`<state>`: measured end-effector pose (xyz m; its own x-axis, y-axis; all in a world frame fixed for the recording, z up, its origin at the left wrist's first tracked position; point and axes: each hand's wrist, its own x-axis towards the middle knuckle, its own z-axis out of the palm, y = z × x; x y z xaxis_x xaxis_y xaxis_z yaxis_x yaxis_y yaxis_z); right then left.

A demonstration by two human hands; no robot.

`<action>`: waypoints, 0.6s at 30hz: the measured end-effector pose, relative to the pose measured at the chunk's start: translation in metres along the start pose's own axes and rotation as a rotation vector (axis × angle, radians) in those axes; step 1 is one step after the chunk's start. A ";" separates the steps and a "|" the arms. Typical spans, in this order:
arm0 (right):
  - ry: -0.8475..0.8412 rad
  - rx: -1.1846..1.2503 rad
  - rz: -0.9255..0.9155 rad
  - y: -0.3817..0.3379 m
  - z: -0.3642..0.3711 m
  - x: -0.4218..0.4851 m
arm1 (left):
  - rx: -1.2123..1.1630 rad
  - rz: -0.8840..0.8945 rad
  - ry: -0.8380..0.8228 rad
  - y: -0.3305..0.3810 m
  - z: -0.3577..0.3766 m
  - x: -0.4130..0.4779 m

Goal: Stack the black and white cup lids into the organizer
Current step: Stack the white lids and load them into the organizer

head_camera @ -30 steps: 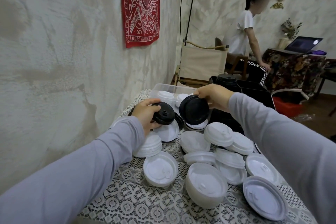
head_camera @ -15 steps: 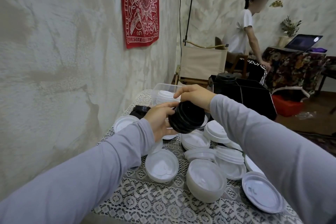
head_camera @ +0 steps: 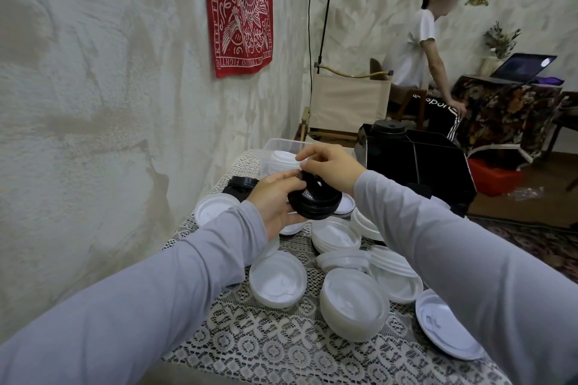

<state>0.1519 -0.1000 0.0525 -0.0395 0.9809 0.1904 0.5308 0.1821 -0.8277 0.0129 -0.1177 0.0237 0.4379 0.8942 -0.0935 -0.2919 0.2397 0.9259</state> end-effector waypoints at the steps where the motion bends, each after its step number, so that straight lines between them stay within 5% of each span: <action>1: 0.011 0.043 0.032 0.002 -0.002 0.000 | -0.006 0.015 0.016 0.001 -0.002 0.001; 6: -0.208 0.281 0.355 0.015 -0.014 -0.015 | -0.070 0.083 0.141 0.006 -0.010 0.004; 18: -0.173 0.520 0.331 0.029 -0.011 -0.016 | -0.080 0.022 0.086 0.003 -0.017 0.009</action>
<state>0.1771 -0.1108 0.0313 -0.1031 0.9798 -0.1717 0.0599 -0.1661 -0.9843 0.0020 -0.1030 0.0192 0.3568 0.9279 -0.1078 -0.3692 0.2461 0.8962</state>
